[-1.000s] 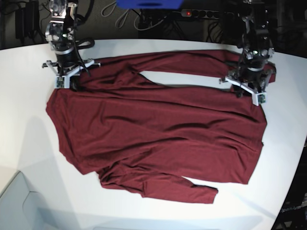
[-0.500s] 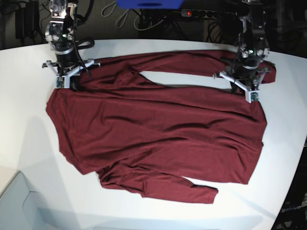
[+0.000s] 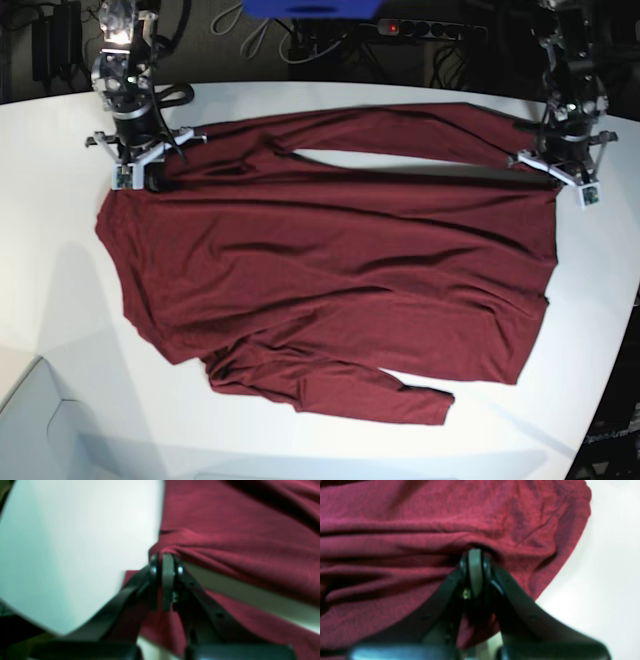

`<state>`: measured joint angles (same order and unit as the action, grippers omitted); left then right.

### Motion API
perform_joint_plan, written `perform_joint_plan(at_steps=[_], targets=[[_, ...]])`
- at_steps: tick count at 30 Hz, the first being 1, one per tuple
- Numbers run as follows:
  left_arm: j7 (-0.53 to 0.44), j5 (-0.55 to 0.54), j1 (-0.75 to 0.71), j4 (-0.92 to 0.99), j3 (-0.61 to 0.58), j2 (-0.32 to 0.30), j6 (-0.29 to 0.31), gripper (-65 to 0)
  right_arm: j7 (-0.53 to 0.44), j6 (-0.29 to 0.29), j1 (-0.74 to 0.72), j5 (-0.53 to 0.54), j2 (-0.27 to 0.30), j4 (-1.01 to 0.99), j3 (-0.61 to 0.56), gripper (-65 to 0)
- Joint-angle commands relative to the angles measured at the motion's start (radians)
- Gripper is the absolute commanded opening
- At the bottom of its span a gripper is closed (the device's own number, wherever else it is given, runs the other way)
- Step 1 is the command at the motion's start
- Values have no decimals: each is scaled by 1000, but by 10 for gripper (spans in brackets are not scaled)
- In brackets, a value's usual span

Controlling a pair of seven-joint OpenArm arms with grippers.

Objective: Layout the t-shirt on the table in an organized manner, then fold the t-shirt properly
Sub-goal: 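Drag the shirt shoulder with the left gripper away from the right gripper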

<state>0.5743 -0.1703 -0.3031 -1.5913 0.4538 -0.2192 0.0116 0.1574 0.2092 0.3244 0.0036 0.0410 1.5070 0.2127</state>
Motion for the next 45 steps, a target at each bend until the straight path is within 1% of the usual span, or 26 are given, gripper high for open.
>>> perform_joint_plan(at_steps=[1,7,10,17,18,20,22,25,28,35,43,45], targets=[[-20,1,5,-21,18,-33,-6,-648,31,-9,3,-9,3,4,3,-650],[-20,1,-20,-21,35,-90,-6,-648,31,-9,3,-9,1,4,3,-650],[-20,1,-25,-27,35,-101,-6,-648,31,-9,3,-9,0,4,3,-650],[-20,7,-104,-180,35,-125,-6,-648,31,-9,3,-9,0,4,3,-650],[-20,27,-107,-194,35,-125,-6,-648,31,-9,3,-9,0,4,3,-650],[-20,105,-110,-203,35,-119,-6,-648,29,-9,3,-9,0,4,3,-650],[-20,228,-110,-203,26,-115,-6,-648,29,-9,3,-9,-2,4,3,-650],[-27,384,-110,-202,32,-73,-6,-649,29,-9,3,-9,-2,4,3,-650],[-29,480,-110,-202,30,-53,-6,-649,29,-9,3,-9,-2,4,3,-650],[-26,490,-110,-209,24,-44,-6,-649,29,-9,5,-9,-3,4,3,-650],[-24,495,-135,-117,23,-46,-5,-646,29,-9,9,-9,-3,10,3,-650],[-21,498,-130,-88,-11,-47,-5,-645,29,-9,9,-9,-5,10,3,-650]])
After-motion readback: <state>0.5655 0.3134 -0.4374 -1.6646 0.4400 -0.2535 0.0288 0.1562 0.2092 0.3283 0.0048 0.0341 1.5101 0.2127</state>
